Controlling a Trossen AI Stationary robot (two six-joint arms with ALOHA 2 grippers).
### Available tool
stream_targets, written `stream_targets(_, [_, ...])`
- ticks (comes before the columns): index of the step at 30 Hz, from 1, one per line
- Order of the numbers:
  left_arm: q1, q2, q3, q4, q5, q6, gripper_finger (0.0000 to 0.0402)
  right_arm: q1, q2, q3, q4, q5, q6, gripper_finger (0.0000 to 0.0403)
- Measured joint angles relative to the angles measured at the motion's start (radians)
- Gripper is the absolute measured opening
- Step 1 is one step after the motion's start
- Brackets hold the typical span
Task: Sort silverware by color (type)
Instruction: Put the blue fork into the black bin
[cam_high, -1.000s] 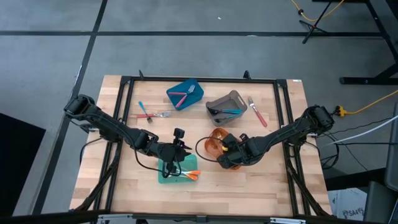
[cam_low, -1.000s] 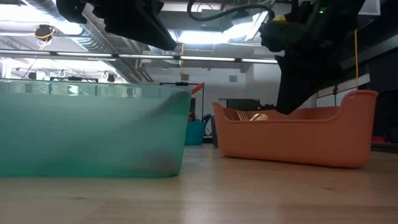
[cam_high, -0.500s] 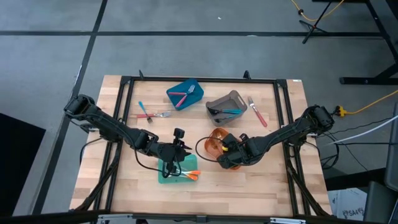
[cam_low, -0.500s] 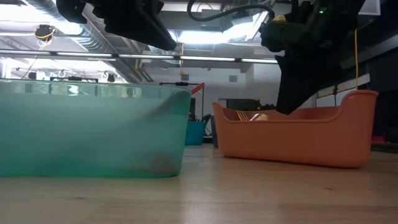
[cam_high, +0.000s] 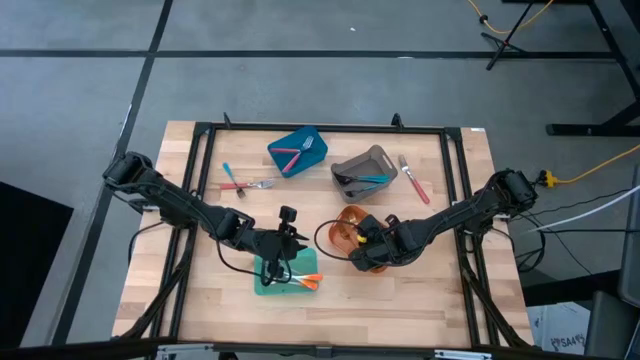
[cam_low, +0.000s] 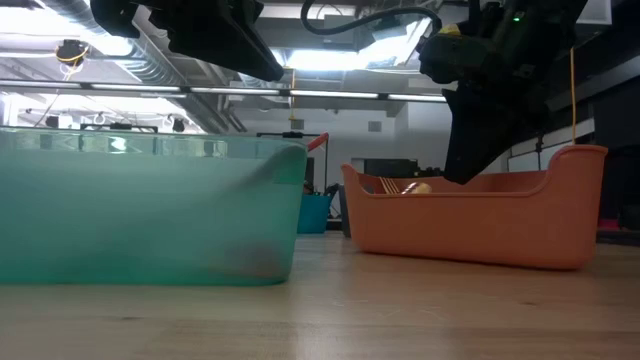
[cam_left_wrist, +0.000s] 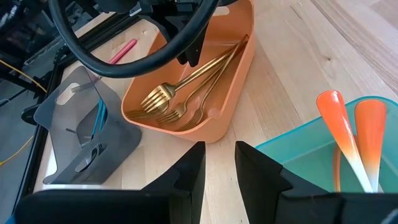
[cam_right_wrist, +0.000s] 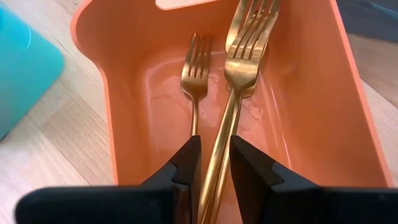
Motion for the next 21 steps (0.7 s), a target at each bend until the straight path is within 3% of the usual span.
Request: stream_targets(21, [0.0,-0.021,0.0,-0.004,-0.003,0.0,0.0082,0.0,-0.024,0.053,-0.024,-0.019,-0.045,0.0074])
